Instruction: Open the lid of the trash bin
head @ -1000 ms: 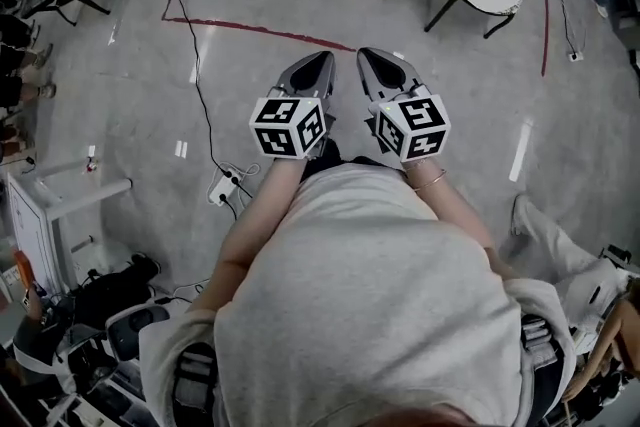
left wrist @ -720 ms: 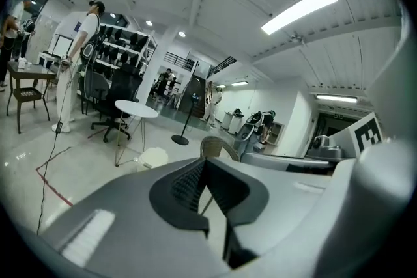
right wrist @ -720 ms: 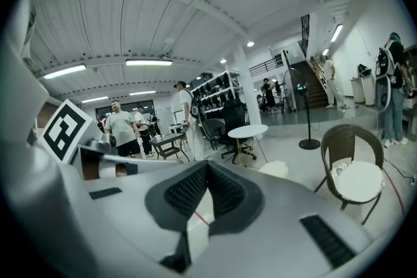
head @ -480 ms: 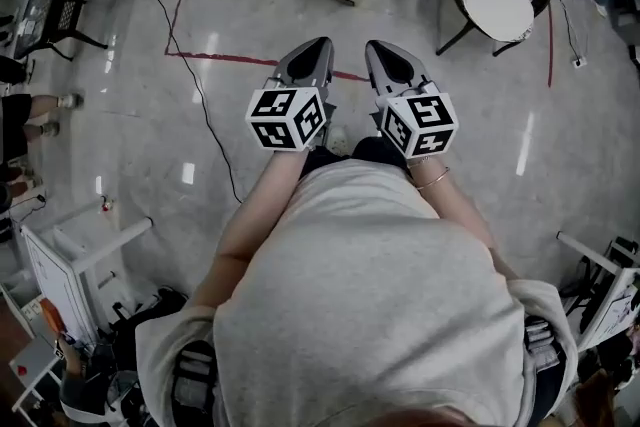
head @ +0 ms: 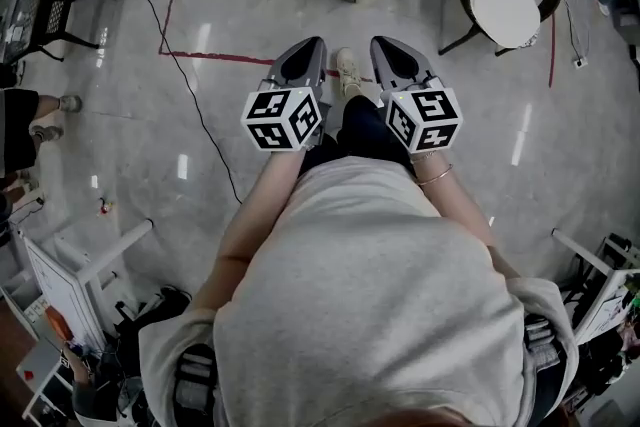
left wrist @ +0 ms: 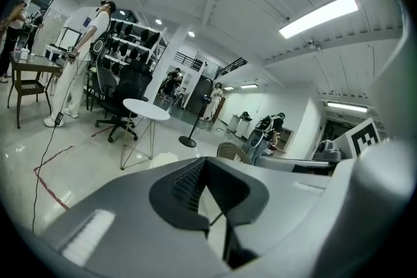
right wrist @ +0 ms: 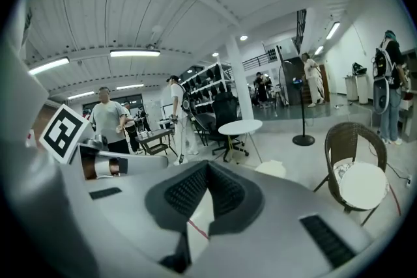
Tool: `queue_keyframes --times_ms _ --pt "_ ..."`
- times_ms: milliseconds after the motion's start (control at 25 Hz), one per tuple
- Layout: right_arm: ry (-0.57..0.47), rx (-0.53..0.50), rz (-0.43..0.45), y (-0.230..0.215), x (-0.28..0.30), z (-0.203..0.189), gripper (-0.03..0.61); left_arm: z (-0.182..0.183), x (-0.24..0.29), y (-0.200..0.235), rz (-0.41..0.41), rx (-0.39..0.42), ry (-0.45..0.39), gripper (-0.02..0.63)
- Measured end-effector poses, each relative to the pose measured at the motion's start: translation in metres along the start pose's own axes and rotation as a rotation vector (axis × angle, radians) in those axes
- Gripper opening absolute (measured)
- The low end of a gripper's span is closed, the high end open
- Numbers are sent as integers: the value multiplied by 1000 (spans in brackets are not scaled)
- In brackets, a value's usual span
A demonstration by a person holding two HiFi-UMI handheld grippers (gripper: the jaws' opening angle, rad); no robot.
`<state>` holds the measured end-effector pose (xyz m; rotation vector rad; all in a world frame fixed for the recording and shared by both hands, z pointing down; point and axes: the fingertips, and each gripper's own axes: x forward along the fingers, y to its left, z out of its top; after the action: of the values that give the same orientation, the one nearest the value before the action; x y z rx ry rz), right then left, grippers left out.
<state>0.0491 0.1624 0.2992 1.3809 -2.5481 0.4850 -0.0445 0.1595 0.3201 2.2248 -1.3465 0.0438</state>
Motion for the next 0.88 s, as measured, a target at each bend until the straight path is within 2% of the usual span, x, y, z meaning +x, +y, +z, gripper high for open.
queue_keyframes --times_ms 320,600,880 --pt "17 -35 29 -42 77 25 5 26 64 32 -19 -1 10 6" --pt "55 -35 75 -87 163 65 5 73 139 78 46 12 17 6" --pt "116 -28 106 -139 225 86 5 96 216 103 54 -36 49 6"
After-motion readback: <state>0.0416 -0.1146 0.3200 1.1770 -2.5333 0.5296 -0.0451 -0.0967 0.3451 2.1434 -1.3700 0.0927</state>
